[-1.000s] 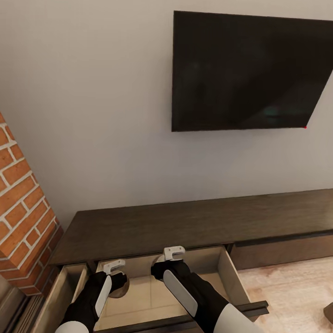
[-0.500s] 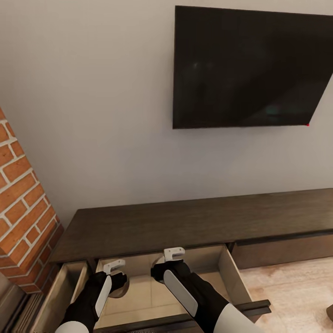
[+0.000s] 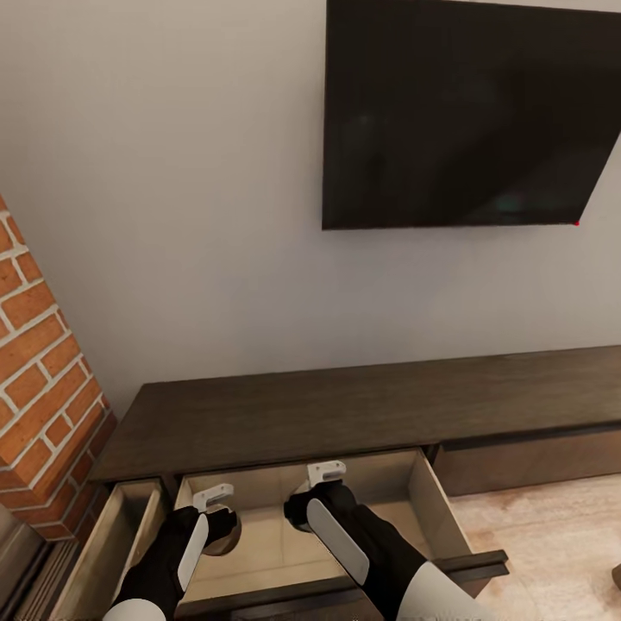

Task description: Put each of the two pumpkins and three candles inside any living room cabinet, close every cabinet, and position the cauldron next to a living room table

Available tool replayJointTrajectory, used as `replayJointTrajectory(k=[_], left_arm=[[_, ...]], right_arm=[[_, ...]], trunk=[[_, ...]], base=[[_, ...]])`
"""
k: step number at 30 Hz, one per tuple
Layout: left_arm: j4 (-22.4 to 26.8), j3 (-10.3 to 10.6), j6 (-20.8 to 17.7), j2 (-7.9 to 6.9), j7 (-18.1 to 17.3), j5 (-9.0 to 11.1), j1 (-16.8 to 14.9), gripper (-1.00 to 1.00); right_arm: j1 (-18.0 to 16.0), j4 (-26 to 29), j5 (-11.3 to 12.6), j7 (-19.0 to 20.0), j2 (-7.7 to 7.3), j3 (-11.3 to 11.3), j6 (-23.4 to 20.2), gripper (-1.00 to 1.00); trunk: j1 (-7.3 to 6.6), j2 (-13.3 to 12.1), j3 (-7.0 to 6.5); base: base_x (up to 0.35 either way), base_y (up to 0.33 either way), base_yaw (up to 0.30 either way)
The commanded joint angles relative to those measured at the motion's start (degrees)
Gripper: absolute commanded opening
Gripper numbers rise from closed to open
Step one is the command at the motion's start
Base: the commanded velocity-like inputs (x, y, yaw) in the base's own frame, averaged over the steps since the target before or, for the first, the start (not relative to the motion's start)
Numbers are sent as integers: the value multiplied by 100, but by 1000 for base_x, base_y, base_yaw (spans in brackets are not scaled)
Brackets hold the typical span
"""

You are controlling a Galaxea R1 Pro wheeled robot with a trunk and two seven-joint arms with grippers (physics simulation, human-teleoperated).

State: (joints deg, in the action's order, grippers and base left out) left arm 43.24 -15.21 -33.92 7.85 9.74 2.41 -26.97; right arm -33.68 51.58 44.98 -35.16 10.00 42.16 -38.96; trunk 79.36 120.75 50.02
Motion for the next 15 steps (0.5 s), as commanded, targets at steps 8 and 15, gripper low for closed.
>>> replayJointTrajectory(k=[8,15], left_arm=[[0,10,-9,18,-7,-7,-1,-100],[2,31,-29,33,-3,-12,-12,-100]], right_arm=[[-113,-215,20,22,0,-244,-164,-100],[-117,-222,23,32,0,-243,-181,-100]], trunk=[[176,322,144],[330,603,270]], base=[[0,0,0],[0,0,0]])
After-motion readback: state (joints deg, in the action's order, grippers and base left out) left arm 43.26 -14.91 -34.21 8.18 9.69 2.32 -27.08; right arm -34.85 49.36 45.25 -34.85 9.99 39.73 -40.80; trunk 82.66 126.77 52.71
